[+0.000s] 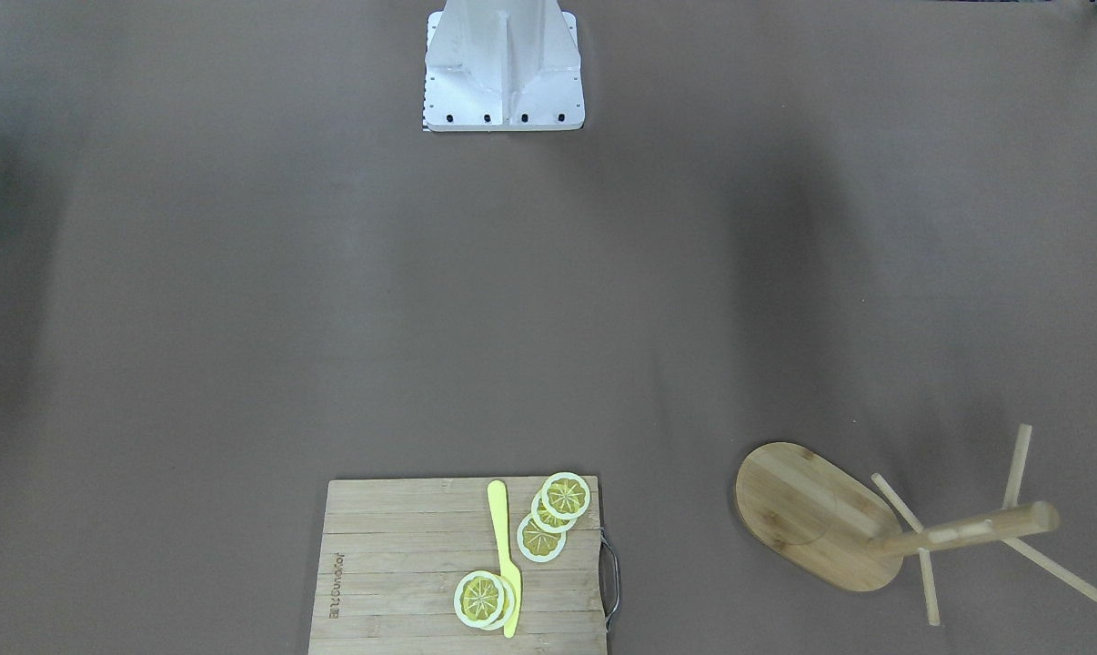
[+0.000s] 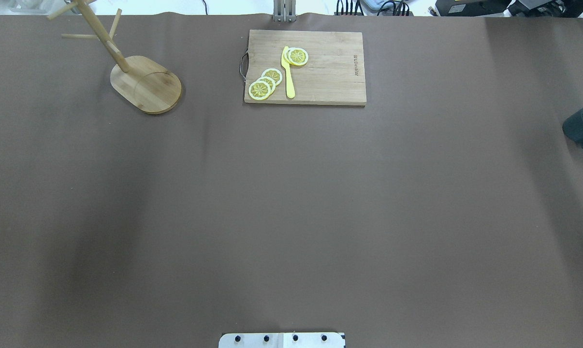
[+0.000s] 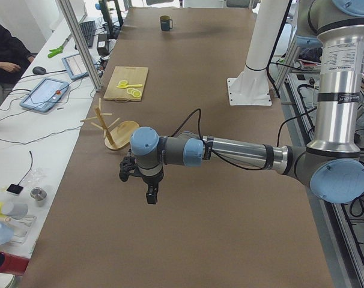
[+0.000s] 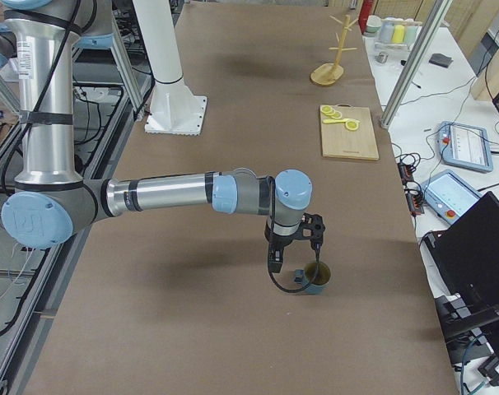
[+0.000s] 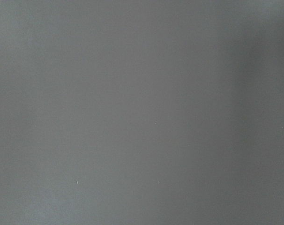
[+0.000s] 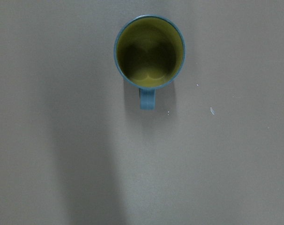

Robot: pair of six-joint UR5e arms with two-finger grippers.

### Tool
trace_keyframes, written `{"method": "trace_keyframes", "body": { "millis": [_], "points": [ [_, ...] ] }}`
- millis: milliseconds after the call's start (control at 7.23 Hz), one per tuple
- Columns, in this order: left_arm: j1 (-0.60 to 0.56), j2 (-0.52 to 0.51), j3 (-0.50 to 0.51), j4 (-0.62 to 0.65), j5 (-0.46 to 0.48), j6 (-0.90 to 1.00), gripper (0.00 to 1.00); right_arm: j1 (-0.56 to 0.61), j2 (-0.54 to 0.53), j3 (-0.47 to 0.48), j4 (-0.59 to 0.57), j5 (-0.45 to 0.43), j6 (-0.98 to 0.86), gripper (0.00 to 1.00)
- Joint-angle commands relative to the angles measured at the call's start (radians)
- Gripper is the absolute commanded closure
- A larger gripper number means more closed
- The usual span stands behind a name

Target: Hang cup on storage rack

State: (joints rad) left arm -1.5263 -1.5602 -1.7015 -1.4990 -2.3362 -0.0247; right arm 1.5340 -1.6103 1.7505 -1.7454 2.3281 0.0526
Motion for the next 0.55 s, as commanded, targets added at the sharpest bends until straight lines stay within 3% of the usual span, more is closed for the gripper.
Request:
{"method": "trace_keyframes", "body": {
  "millis": [0,415],
  "points": [
    [-0.001,0.012,-0.012,-0.010,0.000,0.002,0.01,0.000,0.000,-0.002,0.001,0.002,0.001,0.00],
    [0.000,0.008,-0.003,-0.014,0.000,0.002,0.01,0.000,0.001,-0.002,0.001,0.001,-0.005,0.00]
  ]
}}
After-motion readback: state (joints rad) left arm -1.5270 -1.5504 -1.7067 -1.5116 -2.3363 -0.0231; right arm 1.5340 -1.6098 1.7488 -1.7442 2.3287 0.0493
